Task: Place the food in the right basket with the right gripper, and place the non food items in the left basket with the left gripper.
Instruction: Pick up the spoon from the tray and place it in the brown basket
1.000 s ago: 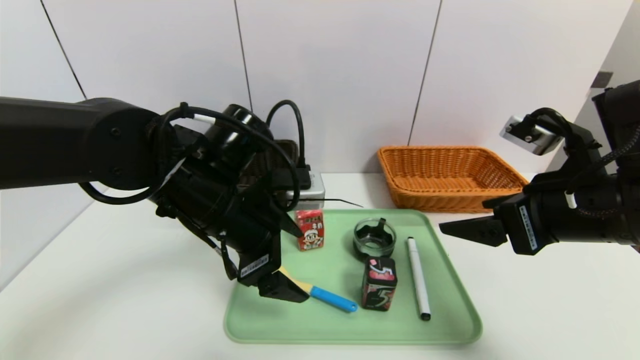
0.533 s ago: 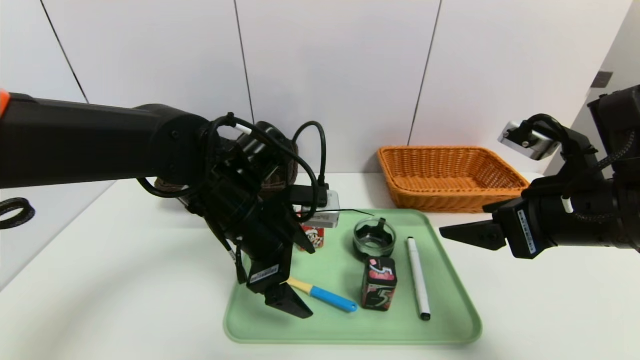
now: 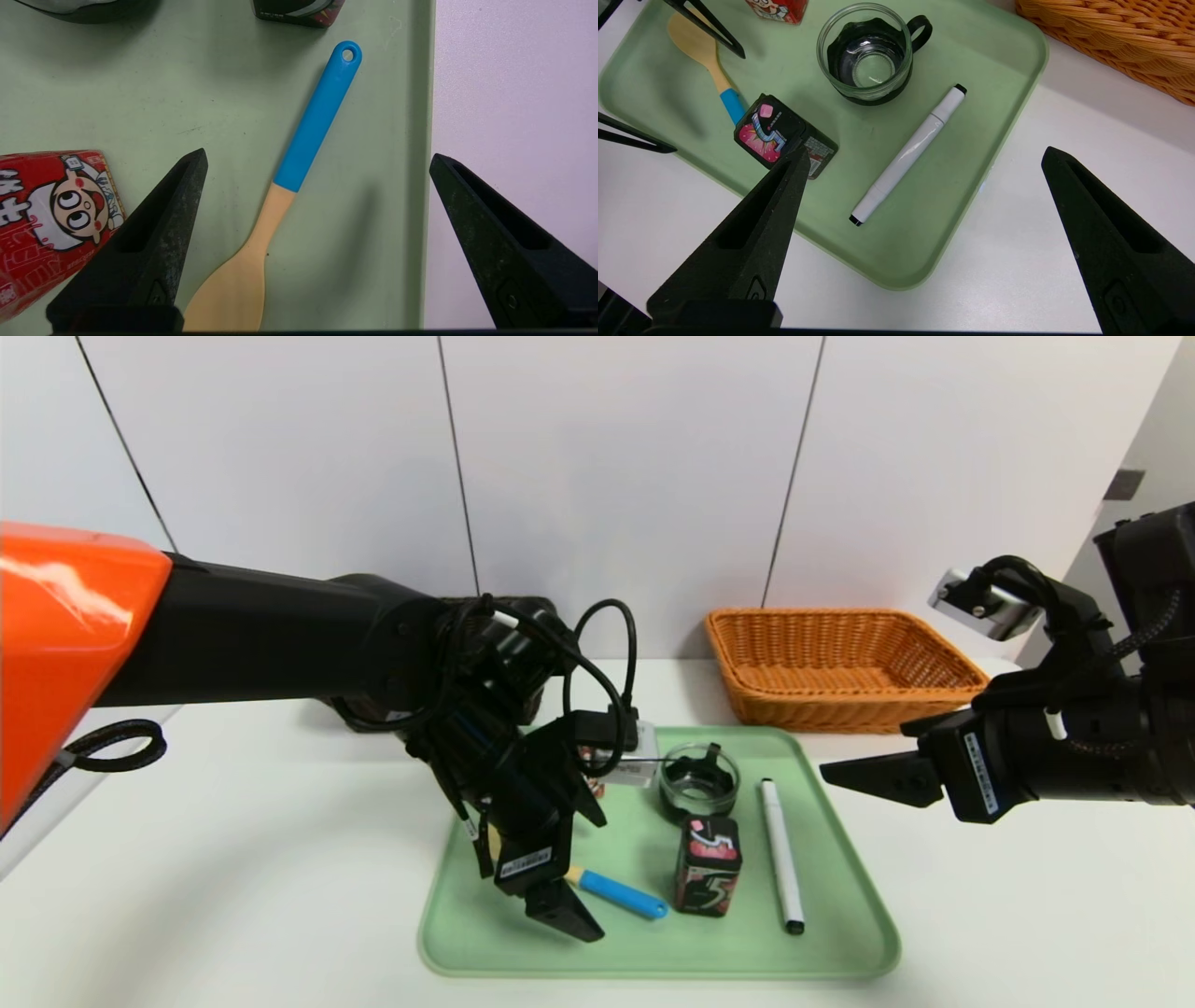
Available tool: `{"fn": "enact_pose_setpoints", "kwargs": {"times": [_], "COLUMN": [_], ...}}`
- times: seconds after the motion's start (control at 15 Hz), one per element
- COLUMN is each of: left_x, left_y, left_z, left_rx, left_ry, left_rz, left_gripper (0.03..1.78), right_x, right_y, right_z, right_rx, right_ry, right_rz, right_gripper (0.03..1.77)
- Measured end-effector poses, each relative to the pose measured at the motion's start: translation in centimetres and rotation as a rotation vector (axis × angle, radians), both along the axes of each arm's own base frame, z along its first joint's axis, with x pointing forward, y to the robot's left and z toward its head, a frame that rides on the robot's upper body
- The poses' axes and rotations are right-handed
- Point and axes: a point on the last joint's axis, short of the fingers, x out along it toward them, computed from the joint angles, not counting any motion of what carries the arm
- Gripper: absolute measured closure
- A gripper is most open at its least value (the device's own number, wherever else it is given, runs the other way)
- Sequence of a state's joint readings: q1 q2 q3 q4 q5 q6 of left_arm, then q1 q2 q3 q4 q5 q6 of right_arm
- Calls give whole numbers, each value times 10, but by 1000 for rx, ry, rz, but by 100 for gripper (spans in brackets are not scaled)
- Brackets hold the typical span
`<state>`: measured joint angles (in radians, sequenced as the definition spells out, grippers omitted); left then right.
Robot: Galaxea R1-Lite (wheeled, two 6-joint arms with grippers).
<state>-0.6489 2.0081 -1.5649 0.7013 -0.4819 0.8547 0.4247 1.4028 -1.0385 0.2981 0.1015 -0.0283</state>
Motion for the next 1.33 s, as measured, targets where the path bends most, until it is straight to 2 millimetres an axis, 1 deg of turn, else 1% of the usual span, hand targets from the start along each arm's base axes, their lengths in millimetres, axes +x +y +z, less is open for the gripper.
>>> {"fn": "enact_pose_setpoints", "kwargs": {"times": [0.33,0.93,1.33], "left_x": [2,8,12], "left_y": [-2,-4,2], "left_z": [-6,-15,-25], "left_rx": [13,28,50], "left_ry": [-14,-28,-21], "left_rz": [-35,-29,-20], "left_gripper": [12,12,12], "right_x": [0,-2,-3], "right_y": [0,-1,-2], "right_z": [0,-1,-4], "right_rx": [0,0,-3], "right_ry": [0,-1,7], "right_rz": [0,1,1], "right_gripper": [9,9,9]}}
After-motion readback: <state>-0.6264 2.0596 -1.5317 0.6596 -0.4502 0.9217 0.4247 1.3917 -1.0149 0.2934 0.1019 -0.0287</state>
